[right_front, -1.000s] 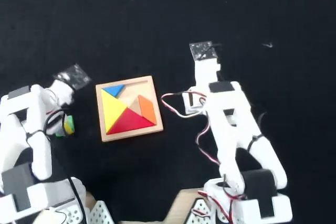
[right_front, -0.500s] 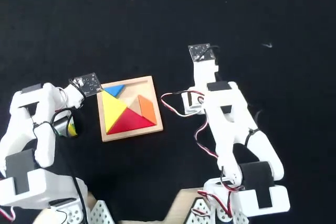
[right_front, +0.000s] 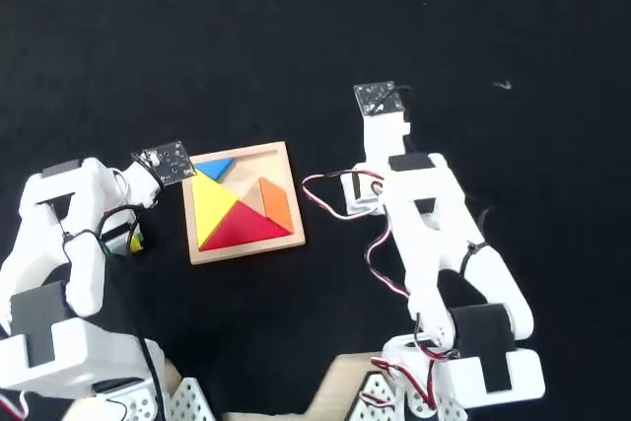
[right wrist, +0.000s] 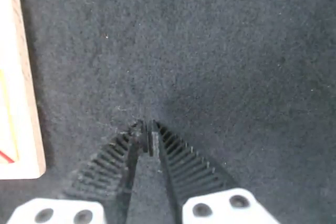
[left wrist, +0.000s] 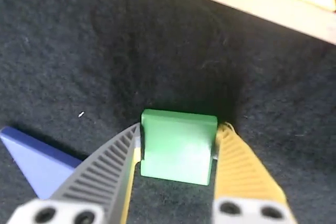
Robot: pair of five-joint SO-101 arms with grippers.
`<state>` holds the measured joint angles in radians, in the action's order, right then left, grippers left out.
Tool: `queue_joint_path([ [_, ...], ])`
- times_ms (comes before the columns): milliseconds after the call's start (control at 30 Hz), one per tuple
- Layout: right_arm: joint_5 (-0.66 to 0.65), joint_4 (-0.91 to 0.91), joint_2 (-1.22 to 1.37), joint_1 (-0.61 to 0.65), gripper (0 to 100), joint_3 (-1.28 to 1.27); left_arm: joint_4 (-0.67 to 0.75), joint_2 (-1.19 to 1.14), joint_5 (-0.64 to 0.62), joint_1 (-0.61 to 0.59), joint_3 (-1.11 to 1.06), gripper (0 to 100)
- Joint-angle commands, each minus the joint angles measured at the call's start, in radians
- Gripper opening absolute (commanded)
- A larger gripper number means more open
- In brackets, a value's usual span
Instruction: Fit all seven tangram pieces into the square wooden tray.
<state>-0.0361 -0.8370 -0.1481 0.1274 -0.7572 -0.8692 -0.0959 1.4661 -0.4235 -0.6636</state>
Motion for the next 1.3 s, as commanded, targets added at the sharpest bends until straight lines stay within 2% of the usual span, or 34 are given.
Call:
queue_joint_path([
  [0, -0.011, 0.017, -0.002, -0.017, 1.2, 0.007, -0.199, 0.074, 0.043, -0.01, 0.128, 8],
  [133, -0.011, 0.017, -0.002, -0.017, 1.2, 0.007, -0.47, 0.229, 0.038, 0.021, 0.239, 8],
  [200, -0.011, 0.017, -0.002, -0.017, 1.2, 0.007, -0.526, 0.298, 0.028, 0.044, 0.255, 8],
  [267, -0.011, 0.015, -0.002, -0.017, 1.2, 0.007, -0.537, 0.354, -0.037, 0.074, 0.255, 8],
  [400, -0.011, 0.014, -0.007, -0.017, 1.2, 0.007, -0.534, 0.433, -0.287, 0.185, 0.263, 8],
  [600, -0.011, 0.011, -0.01, -0.017, 1.2, 0.008, -0.531, 0.482, -0.776, 0.483, 0.309, 8],
  [700, -0.011, 0.009, -0.01, -0.017, 1.2, 0.008, -0.463, 0.446, -0.964, 0.602, 0.34, 8],
  [767, -0.011, 0.008, -0.01, -0.017, 1.2, 0.007, -0.394, 0.397, -1.037, 0.631, 0.349, 8],
  [1033, -0.011, 0.008, -0.007, -0.015, 1.2, 0.005, -0.244, 0.069, -1.065, 0.604, 0.495, 8],
  [1267, -0.011, 0.011, -0.002, -0.015, 1.2, 0.007, -0.238, -0.193, -1.026, 0.549, 0.679, 8],
])
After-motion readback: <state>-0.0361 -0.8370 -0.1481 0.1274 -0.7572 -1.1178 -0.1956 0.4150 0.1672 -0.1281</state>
